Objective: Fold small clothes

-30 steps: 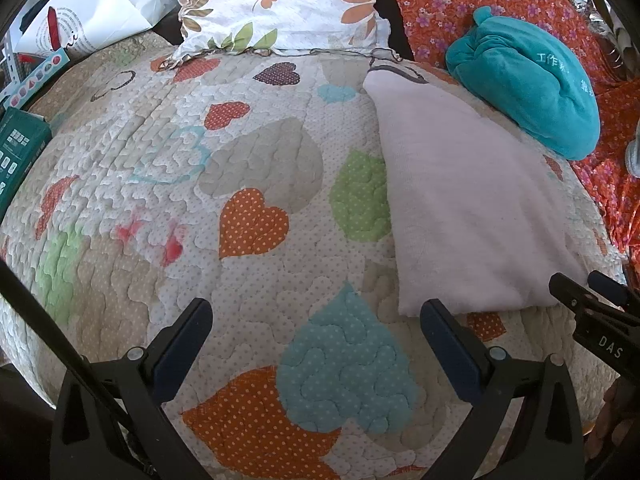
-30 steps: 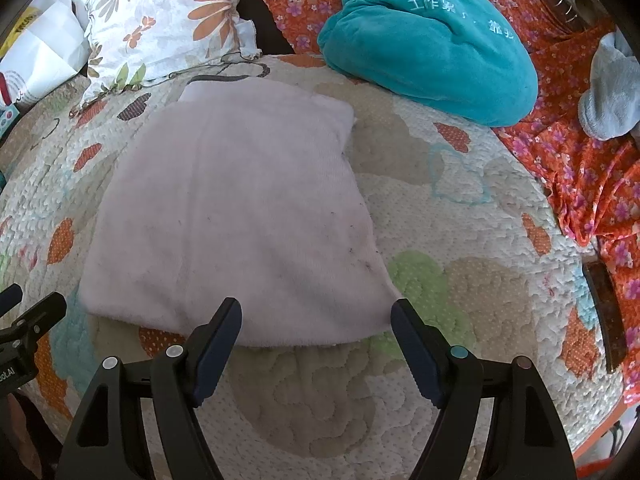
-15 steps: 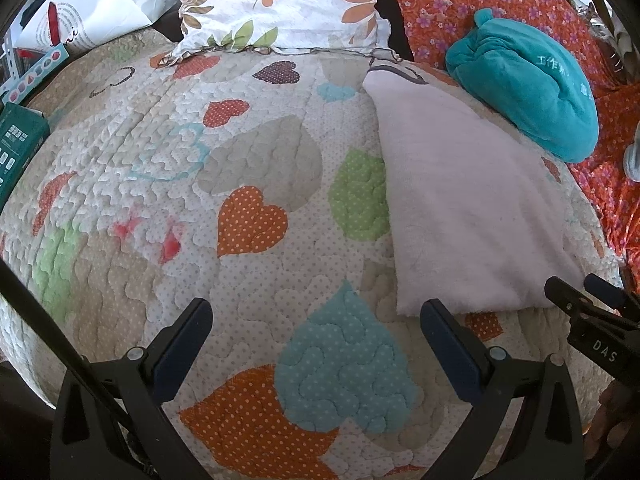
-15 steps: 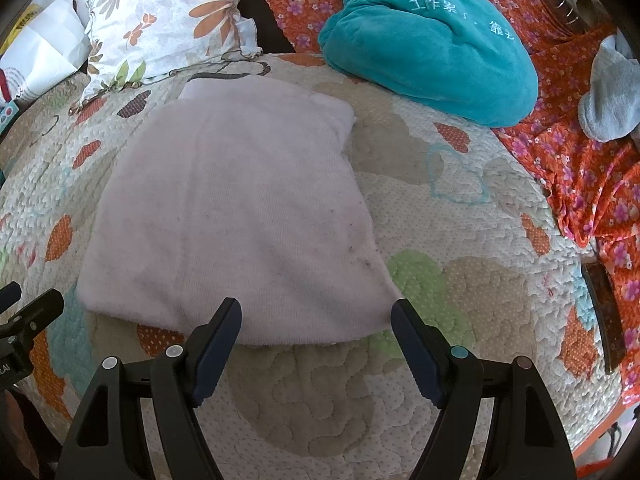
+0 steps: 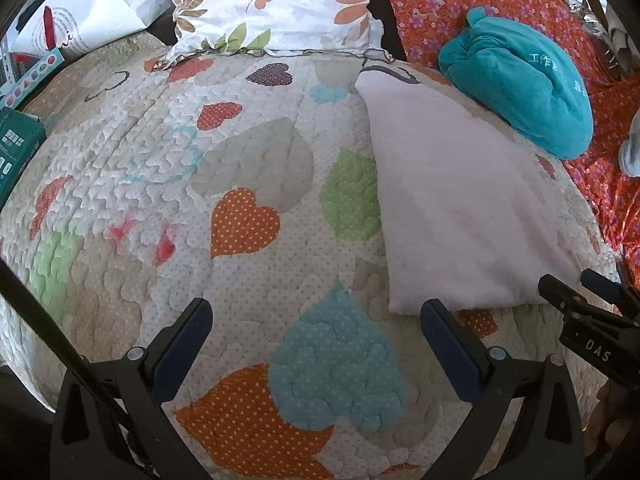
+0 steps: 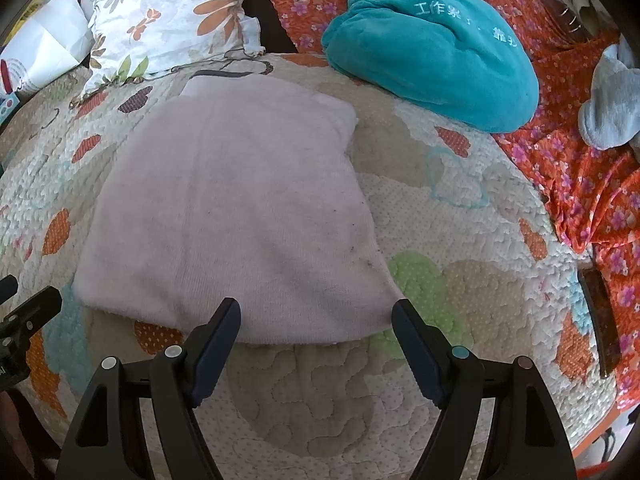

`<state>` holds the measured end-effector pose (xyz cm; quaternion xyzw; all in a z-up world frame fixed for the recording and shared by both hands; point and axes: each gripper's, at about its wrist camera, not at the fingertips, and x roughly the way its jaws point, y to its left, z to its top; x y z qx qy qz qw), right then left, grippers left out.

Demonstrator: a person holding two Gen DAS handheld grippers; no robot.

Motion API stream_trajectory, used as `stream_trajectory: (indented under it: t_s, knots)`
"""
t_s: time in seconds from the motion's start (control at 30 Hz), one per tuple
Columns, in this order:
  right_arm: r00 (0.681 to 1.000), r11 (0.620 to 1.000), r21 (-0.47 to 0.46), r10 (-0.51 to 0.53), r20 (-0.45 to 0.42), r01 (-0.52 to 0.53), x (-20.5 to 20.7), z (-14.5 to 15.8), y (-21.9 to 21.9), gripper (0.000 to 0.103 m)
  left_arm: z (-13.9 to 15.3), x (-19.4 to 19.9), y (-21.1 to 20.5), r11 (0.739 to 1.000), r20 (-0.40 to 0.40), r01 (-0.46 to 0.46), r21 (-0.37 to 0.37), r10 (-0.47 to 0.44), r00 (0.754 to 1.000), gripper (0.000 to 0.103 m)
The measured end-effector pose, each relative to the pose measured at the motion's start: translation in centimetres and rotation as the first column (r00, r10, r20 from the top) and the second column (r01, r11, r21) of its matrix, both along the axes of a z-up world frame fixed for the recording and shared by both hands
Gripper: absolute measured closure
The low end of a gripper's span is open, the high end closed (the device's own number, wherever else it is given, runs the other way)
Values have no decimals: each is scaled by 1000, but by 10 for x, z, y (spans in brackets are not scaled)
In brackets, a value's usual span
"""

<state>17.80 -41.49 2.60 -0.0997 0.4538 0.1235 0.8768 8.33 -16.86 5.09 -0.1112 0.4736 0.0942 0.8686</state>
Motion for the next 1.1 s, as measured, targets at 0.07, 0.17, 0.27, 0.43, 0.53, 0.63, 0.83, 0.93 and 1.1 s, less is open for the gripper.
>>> stream_trajectory:
  t_s: [0.07, 0.17, 0.27, 0.43, 0.53, 0.63, 0.83, 0.93, 1.1]
  knots:
    - [1000, 1000, -2, 3, 0, -3, 0, 0, 1, 21, 0, 0, 0, 1000, 1, 2, 0, -2, 1000, 0]
    - [1000, 1000, -7, 8, 1, -8, 0, -1, 0, 20, 1, 0, -1, 1000, 5, 11, 1, -11, 1000, 0]
    - [1000, 1000, -13, 10, 2, -10, -1, -1, 1, 20, 0, 1, -3, 1000, 4, 17, 4, -17, 1000, 0]
    - [1000, 999, -30, 12, 7, -11, -1, -2, 3, 20, 0, 1, -2, 1000, 2, 13, -6, -13, 1000, 0]
    - [1000, 999, -41, 13, 12, -12, -2, -2, 5, 19, -1, 1, 1, 1000, 1, 5, -8, -5, 1000, 0]
    - [1000, 998, -55, 19, 24, -17, -4, 0, 6, 19, -1, 2, 2, 1000, 6, -4, 11, 4, 1000, 0]
    - [999, 995, -102, 19, 25, -17, -9, 0, 7, 19, 2, 1, -3, 997, 31, -12, 78, 10, 999, 0]
    - [1000, 994, -107, 20, 19, -18, -13, 0, 5, 19, 6, -3, -9, 993, 52, -9, 120, 2, 999, 0]
    - [1000, 994, -110, 23, 20, -21, -20, 2, 0, 19, 17, -14, -22, 985, 85, 5, 173, -20, 996, 0]
